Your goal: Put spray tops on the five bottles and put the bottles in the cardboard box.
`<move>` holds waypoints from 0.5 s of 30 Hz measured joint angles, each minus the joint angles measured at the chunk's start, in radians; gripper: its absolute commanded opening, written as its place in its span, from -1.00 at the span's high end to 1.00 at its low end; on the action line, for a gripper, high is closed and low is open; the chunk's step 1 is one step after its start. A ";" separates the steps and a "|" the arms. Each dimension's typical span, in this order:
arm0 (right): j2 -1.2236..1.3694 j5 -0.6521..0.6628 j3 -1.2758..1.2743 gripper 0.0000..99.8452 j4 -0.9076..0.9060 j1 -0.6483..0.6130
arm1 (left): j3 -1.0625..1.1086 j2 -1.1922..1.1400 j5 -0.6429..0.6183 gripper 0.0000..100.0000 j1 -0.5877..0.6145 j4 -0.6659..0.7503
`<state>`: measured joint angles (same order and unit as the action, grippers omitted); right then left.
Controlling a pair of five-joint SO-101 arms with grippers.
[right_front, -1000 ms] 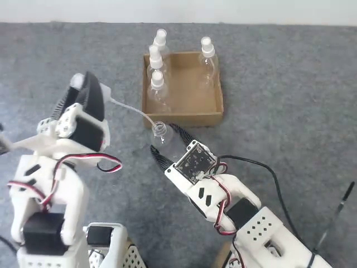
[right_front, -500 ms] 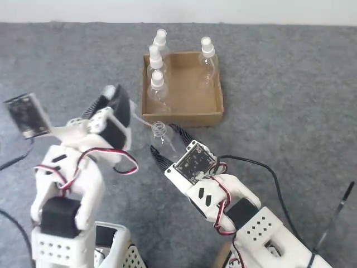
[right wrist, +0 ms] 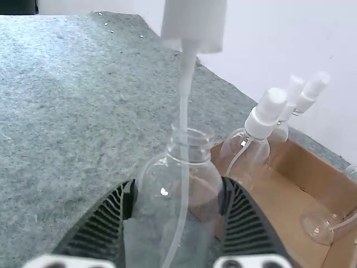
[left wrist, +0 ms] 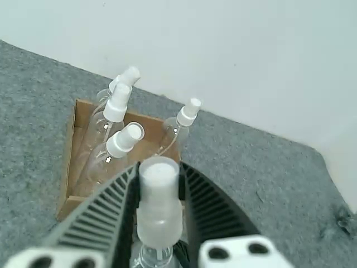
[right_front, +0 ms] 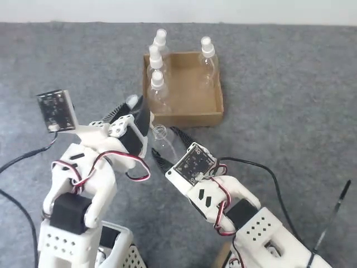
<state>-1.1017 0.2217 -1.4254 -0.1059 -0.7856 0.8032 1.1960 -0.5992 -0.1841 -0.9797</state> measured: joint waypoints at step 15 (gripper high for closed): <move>0.000 -0.002 -0.015 0.89 0.000 0.000 | 0.008 0.002 0.149 0.60 -0.060 0.000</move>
<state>-1.1017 0.2202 -1.4408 -0.1059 -0.7856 0.8109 1.1976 -0.4503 -0.2440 -0.9797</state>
